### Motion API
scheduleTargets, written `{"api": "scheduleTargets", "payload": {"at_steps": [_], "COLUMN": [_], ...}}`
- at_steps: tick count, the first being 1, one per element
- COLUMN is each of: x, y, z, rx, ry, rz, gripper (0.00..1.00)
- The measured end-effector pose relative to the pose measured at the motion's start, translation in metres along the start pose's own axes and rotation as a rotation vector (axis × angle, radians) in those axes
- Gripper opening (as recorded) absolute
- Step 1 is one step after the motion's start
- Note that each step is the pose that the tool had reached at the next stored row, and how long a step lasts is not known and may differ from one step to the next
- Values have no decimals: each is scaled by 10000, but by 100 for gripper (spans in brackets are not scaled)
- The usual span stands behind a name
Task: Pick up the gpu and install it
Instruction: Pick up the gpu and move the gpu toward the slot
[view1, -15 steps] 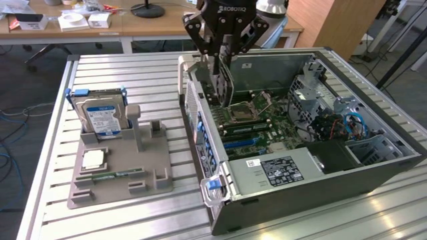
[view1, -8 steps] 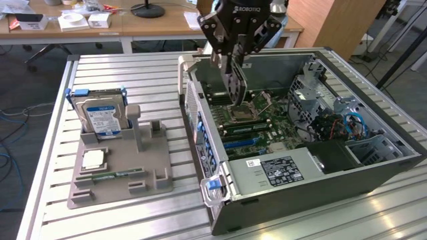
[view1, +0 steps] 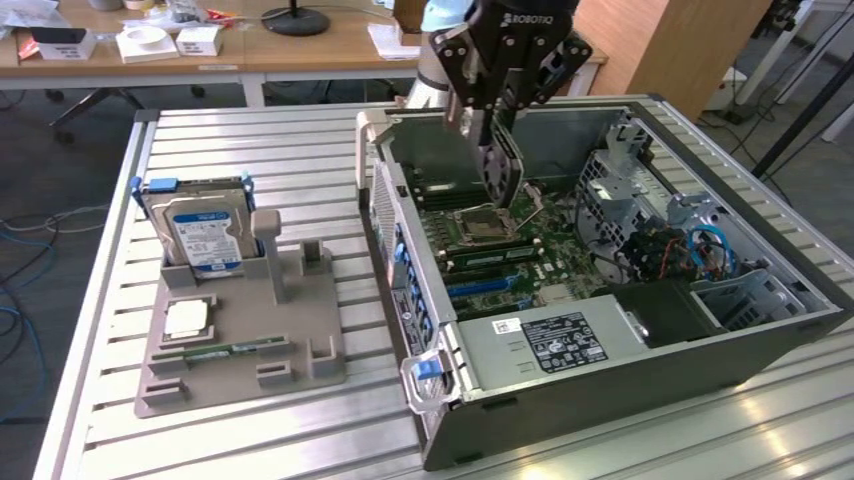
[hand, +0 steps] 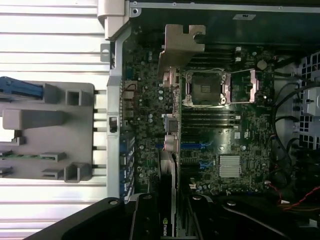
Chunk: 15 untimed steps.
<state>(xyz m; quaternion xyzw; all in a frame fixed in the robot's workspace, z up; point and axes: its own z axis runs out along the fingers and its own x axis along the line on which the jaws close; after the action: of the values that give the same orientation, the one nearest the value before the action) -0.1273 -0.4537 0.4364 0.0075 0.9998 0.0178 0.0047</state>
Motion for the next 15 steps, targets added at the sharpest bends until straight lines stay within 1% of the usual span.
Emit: {"api": "scheduleTargets", "payload": {"at_steps": [15], "x": [-374], "y": [5], "z": [8], "rx": [0], "ry": [-4], "rz": [92], "gripper": [26]}}
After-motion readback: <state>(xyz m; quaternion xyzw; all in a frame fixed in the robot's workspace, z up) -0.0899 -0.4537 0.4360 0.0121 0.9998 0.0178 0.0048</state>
